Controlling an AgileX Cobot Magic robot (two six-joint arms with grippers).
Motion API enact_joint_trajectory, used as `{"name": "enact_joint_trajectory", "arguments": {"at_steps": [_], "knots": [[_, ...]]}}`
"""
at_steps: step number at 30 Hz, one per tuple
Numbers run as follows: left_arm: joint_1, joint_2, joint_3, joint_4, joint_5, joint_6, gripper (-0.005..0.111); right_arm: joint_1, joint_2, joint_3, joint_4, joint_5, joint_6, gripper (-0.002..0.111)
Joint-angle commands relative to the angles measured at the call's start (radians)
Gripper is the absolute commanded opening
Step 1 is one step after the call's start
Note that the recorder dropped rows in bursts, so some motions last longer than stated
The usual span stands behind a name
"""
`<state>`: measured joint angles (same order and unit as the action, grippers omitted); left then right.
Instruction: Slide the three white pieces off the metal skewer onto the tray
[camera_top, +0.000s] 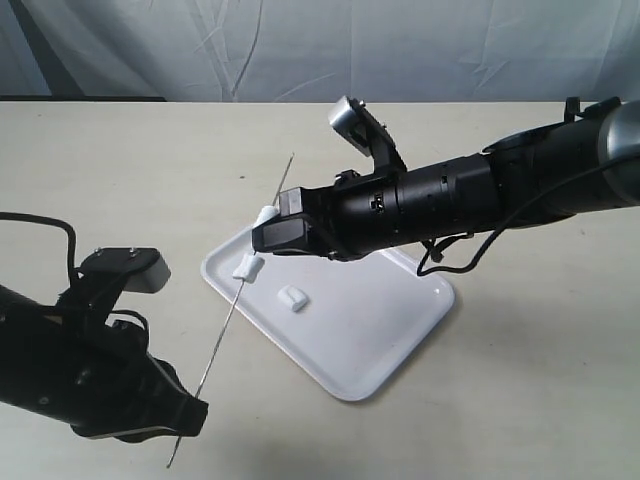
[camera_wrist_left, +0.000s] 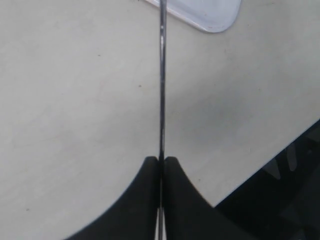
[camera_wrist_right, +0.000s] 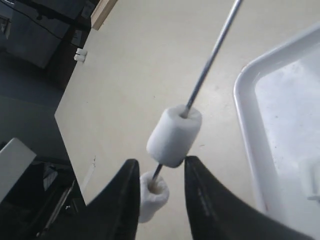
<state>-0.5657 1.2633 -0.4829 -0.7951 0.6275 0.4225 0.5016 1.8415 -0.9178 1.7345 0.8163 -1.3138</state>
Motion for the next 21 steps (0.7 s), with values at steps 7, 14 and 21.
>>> {"name": "enact_joint_trajectory", "arguments": {"at_steps": [7, 14, 21], "knots": [[-0.005, 0.000, -0.005, -0.001, 0.006, 0.007, 0.000, -0.002, -0.002, -0.005, 0.010, -0.040, -0.015, 0.047], [-0.005, 0.000, -0.005, -0.001, 0.008, 0.007, 0.000, -0.002, -0.002, -0.023, 0.010, -0.064, -0.013, 0.047], [-0.034, 0.000, -0.005, -0.004, -0.023, 0.008, 0.000, -0.002, -0.002, -0.047, 0.010, -0.064, 0.020, 0.047]]}}
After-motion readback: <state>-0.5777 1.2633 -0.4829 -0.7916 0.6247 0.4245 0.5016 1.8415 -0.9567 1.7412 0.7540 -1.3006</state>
